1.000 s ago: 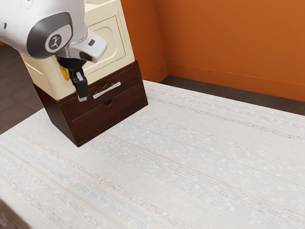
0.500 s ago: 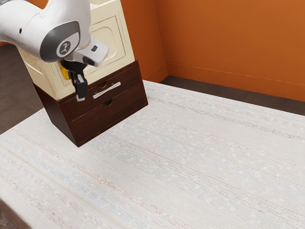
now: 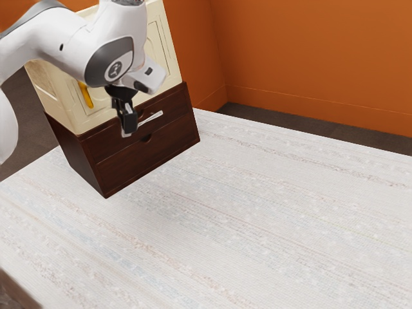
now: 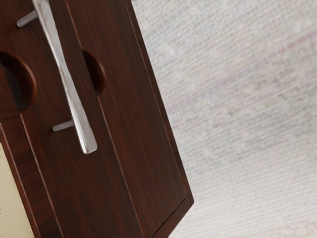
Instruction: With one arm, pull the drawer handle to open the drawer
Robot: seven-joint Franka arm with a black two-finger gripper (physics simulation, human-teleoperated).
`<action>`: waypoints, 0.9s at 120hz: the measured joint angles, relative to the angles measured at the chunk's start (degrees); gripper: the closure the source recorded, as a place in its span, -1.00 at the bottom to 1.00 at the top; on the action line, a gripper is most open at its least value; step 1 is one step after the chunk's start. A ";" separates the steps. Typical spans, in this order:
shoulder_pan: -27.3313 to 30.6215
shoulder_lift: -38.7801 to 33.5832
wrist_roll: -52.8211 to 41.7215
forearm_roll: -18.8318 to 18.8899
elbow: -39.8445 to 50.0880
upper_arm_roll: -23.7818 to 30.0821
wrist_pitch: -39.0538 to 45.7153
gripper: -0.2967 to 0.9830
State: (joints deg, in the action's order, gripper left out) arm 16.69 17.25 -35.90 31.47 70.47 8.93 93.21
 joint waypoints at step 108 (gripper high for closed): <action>0.95 8.31 -0.49 0.35 -4.15 -0.25 5.20 -0.53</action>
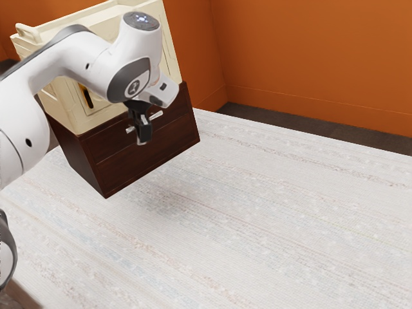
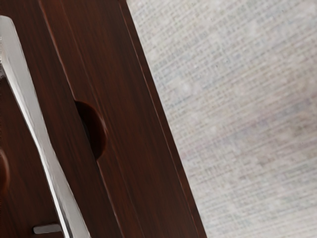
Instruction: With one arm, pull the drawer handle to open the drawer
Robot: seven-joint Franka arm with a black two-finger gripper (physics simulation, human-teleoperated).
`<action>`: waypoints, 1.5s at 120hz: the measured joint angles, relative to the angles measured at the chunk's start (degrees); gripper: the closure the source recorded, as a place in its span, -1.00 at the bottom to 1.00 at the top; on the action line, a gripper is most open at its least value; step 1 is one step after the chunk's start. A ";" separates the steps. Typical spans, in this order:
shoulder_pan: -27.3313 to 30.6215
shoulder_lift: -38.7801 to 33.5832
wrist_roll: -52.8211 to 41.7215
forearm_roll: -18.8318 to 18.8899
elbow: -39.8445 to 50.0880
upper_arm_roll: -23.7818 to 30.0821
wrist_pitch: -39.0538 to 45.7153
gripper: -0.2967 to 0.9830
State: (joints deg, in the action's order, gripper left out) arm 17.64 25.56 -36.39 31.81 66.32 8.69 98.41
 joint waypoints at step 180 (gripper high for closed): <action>-2.78 3.41 -0.06 -3.80 -0.66 0.78 0.81 -0.52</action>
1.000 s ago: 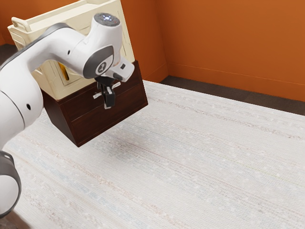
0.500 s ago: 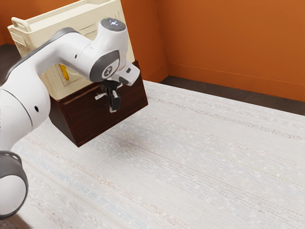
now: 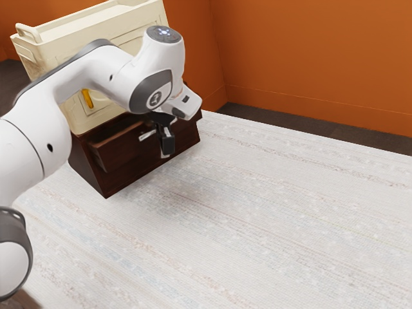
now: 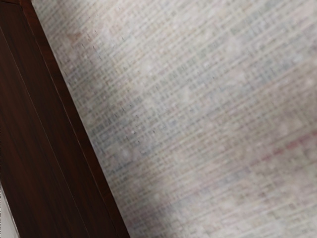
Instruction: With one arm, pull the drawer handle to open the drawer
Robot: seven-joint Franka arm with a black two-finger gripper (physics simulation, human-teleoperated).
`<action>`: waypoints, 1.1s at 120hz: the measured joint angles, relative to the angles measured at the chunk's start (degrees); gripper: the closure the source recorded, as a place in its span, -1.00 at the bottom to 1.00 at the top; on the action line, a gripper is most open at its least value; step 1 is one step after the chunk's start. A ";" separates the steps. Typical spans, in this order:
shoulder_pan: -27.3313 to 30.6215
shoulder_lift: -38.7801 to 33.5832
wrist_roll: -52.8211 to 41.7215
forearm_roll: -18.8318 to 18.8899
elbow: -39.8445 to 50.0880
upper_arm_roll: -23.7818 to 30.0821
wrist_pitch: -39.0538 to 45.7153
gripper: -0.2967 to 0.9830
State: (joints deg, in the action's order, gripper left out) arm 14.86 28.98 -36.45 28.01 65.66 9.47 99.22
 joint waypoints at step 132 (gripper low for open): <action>-5.07 -8.81 1.59 -4.94 11.30 -0.09 0.01 -0.54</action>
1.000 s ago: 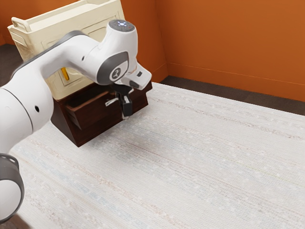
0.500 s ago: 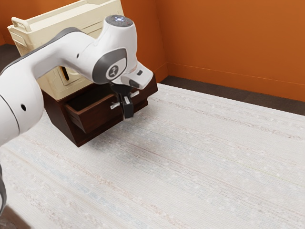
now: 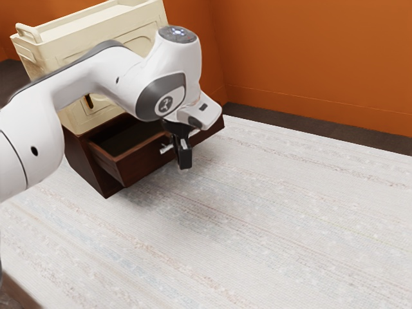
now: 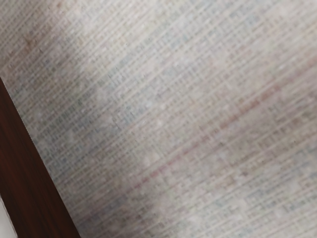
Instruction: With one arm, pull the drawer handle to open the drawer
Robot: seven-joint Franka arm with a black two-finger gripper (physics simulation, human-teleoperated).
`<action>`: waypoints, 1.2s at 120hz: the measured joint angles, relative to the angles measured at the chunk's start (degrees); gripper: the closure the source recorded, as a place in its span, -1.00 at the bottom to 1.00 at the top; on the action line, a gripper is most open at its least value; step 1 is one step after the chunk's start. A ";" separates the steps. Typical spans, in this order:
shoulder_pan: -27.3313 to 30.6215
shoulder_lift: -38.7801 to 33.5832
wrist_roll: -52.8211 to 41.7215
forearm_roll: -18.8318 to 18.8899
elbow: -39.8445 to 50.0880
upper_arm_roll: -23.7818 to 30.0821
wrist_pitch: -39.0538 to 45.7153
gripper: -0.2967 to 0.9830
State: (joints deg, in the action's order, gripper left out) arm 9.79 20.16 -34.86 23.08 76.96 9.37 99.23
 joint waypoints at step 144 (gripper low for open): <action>-10.06 -16.00 0.39 -18.31 -1.62 -12.79 -15.25 -0.53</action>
State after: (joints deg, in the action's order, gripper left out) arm -0.27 4.16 -34.47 4.77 75.34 -3.42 83.99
